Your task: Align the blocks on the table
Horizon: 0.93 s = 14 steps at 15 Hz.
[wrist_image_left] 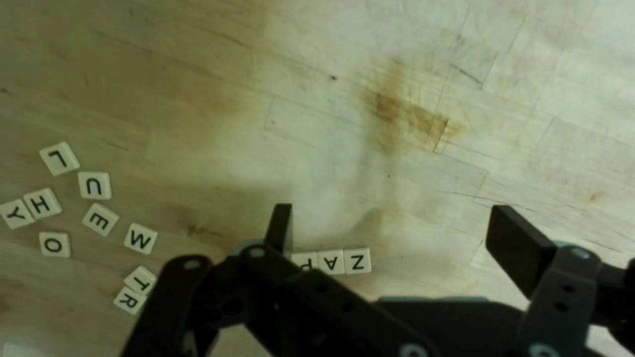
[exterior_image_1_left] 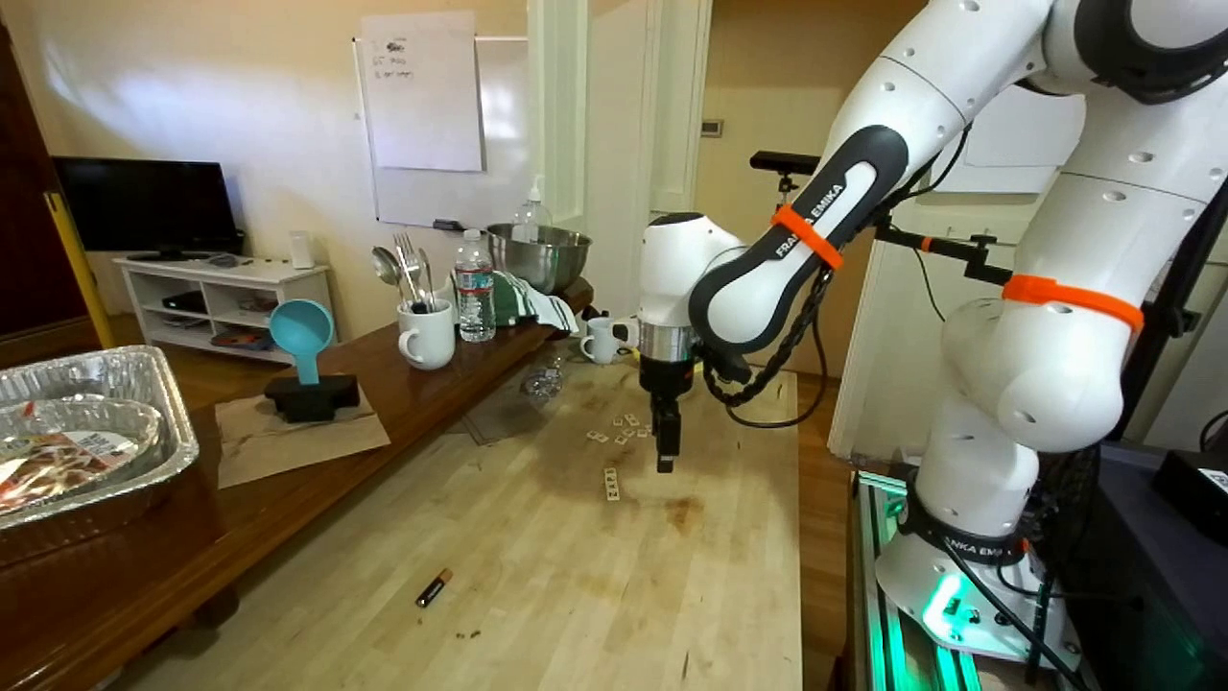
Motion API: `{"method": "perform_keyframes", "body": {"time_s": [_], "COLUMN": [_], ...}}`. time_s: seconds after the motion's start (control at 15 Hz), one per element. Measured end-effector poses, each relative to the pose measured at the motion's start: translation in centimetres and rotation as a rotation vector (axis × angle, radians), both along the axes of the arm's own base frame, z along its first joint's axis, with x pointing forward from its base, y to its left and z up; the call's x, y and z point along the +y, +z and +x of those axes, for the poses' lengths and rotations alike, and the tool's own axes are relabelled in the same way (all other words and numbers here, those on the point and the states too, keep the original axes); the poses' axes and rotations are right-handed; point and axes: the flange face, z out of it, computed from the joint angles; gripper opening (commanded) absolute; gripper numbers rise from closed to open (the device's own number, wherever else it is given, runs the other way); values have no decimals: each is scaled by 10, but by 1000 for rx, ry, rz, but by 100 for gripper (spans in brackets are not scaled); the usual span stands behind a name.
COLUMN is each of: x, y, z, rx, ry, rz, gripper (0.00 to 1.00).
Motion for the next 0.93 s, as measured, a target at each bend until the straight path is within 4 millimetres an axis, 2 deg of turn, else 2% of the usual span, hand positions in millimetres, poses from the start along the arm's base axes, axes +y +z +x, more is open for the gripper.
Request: {"method": "perform_keyframes", "body": {"time_s": [0.2, 0.67, 0.93], "x": [-1, -1, -1], "y": [-11, -10, -13], "z": [6, 7, 15], "rx": [-12, -17, -28], "ry": [29, 24, -14], "rz": [34, 34, 57], "gripper": [100, 100, 100]}}
